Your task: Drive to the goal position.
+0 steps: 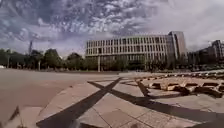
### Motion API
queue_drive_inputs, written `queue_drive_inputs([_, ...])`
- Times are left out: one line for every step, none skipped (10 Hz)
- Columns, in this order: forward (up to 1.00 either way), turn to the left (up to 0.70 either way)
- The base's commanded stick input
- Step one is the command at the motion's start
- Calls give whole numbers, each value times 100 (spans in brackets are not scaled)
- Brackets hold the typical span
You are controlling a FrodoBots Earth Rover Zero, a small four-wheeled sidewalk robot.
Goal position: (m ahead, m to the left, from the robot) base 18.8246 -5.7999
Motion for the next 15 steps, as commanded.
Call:
queue_drive_inputs([70, 0])
queue_drive_inputs([70, 0])
queue_drive_inputs([70, 0])
queue_drive_inputs([70, 0])
queue_drive_inputs([70, 0])
queue_drive_inputs([70, 0])
queue_drive_inputs([70, 0])
queue_drive_inputs([70, 0])
queue_drive_inputs([70, 0])
queue_drive_inputs([70, 0])
queue_drive_inputs([70, 0])
queue_drive_inputs([70, 0])
queue_drive_inputs([70, 0])
queue_drive_inputs([70, -14])
queue_drive_inputs([70, -13])
